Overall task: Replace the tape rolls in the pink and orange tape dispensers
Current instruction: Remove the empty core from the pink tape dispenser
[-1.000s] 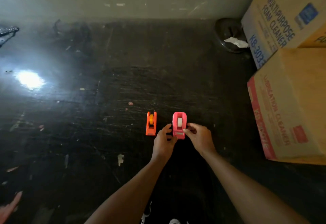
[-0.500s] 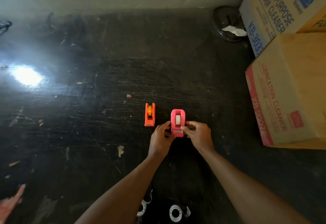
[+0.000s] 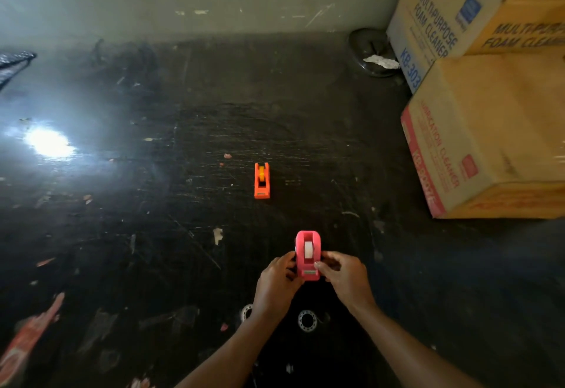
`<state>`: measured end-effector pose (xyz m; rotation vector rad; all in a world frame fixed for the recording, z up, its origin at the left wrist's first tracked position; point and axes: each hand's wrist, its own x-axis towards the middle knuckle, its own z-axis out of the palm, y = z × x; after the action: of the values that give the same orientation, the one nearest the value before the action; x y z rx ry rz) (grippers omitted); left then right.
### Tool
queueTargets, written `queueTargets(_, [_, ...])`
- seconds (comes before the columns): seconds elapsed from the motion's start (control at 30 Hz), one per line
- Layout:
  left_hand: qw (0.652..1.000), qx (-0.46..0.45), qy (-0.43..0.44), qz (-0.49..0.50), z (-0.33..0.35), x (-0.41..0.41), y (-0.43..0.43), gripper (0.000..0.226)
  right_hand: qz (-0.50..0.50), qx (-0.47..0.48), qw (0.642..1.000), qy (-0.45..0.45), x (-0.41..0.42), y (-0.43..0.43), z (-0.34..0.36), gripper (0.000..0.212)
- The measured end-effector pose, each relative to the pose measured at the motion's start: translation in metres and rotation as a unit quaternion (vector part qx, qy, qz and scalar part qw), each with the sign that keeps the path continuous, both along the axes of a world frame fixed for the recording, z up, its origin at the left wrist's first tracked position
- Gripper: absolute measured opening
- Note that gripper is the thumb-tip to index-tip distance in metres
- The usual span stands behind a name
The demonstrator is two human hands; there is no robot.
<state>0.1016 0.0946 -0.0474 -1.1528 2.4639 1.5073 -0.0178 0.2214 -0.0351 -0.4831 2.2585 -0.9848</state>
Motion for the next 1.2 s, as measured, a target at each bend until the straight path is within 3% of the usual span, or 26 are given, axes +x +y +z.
queueTargets(0.27, [0.997, -0.049, -0.021, -0.050, 0.000, 0.014, 0.009, 0.069, -0.004, -0.001, 1.000, -0.003, 0.017, 0.013, -0.003, 0.029])
queueTargets(0.43, [0.997, -0.057, 0.002, -0.061, -0.003, 0.015, 0.009, 0.072, 0.009, 0.003, 0.998, 0.059, 0.015, 0.011, -0.004, 0.040])
queueTargets(0.77, [0.996, -0.066, 0.002, -0.052, 0.000, 0.015, 0.011, 0.073, 0.160, 0.026, 0.977, 0.138, -0.004, 0.000, 0.006, 0.060])
queueTargets(1.2, [0.996, -0.056, 0.001, -0.066, 0.003, 0.016, 0.010, 0.076, 0.278, 0.058, 0.942, 0.179, -0.017, -0.016, 0.016, 0.037])
